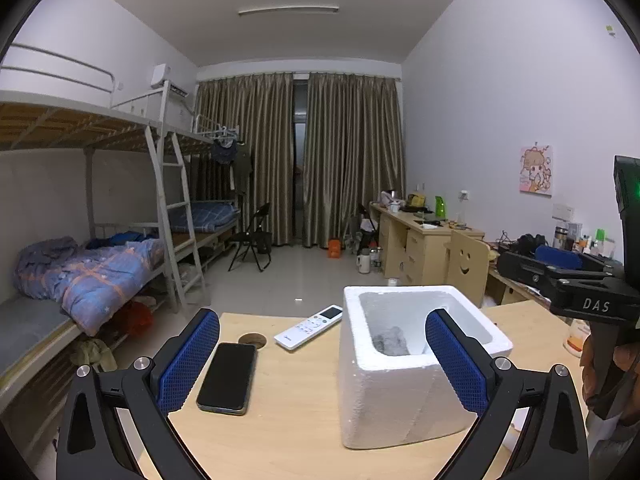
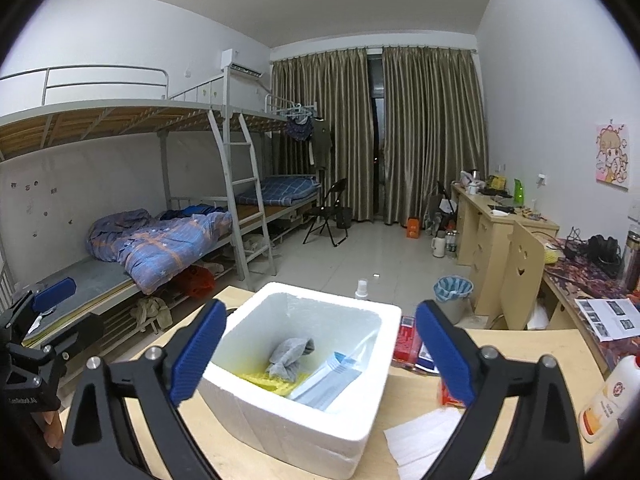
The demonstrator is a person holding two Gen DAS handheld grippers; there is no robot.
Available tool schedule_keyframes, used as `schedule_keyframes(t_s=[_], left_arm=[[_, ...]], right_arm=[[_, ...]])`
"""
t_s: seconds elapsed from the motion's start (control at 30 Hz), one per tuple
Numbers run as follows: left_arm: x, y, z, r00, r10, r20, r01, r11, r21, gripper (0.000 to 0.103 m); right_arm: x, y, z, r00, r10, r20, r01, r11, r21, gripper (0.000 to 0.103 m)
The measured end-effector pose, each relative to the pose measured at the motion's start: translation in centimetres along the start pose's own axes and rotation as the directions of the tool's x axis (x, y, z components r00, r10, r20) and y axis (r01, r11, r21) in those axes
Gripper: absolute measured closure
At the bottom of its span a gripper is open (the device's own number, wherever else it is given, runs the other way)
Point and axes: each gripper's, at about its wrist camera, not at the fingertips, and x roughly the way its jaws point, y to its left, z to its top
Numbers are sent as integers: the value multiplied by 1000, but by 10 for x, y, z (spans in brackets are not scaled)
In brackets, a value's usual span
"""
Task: Organize soft objects
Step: 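Withdraw both grippers from the box back toward the table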
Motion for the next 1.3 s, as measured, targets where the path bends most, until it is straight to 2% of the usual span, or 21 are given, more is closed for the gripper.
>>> schedule_keyframes(t_s=[0.1, 0.47, 0.97, 1.3], left_arm=[[-6, -7, 1, 1000, -11, 4, 11, 1000, 10, 0], [-31, -33, 5, 997, -76, 28, 76, 997, 27, 0], [-64, -83, 3, 982, -185, 40, 182, 981, 66, 0], [-76, -106, -3, 972, -233, 32, 231, 970, 76, 0]], right_arm=[[-9, -2, 0, 1000, -11, 15, 11, 1000, 6, 1], [-57, -12, -6, 997, -66, 49, 66, 998, 3, 0], [-124, -38, -24, 982, -161, 103, 156, 986, 56, 0], [-145, -47, -38, 975, -197, 103, 191, 980, 62, 0]])
